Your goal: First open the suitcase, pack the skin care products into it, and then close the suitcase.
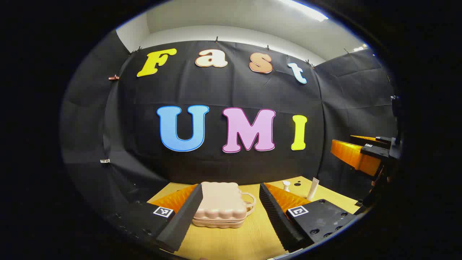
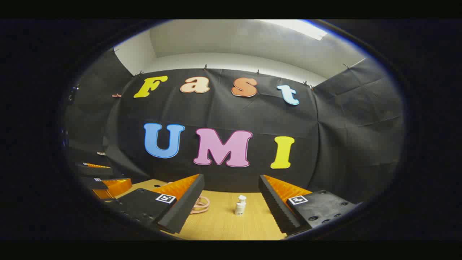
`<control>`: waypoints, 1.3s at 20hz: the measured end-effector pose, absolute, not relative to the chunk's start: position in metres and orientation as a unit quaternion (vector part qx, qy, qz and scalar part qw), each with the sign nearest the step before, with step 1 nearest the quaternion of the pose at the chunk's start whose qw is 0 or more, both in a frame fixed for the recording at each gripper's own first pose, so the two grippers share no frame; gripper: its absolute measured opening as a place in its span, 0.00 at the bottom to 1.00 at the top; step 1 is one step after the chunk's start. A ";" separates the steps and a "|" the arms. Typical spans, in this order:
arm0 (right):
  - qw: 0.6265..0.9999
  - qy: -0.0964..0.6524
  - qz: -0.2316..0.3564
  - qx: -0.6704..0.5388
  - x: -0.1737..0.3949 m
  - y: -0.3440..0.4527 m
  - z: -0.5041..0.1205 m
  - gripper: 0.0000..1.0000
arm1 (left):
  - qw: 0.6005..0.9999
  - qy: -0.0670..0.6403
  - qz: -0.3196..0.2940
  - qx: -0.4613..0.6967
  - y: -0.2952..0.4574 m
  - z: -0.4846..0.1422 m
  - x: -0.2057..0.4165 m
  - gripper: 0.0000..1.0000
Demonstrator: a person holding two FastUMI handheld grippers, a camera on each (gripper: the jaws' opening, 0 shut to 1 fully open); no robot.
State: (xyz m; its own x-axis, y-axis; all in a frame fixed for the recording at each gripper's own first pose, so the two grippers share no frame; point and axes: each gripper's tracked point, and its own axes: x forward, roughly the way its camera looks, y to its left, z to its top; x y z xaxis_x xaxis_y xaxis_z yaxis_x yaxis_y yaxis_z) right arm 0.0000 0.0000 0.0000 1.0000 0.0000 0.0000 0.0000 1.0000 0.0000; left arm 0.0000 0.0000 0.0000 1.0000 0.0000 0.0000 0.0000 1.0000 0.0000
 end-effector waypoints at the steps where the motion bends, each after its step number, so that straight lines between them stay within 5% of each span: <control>1: 1.000 0.003 0.000 0.001 0.000 0.000 -0.002 0.96 | 1.000 0.001 0.000 -0.004 0.001 -0.002 0.000 0.99; 12: 1.000 0.018 -0.015 0.013 0.016 -0.005 -0.014 0.96 | 0.999 0.015 0.025 -0.016 0.019 -0.011 0.024 0.99; 26: 0.999 0.036 -0.035 -0.005 0.029 -0.034 -0.032 0.96 | 0.997 0.072 -0.032 -0.009 -0.014 -0.046 0.109 0.99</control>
State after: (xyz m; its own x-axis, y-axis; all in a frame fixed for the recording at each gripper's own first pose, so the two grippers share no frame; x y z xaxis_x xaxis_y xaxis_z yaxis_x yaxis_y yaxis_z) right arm 0.0292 -0.0338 -0.0321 0.9950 -0.0702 -0.0712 0.0695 0.9975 -0.0118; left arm 0.1094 -0.0142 -0.0458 0.9875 -0.0650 -0.1435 0.0623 0.9978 -0.0232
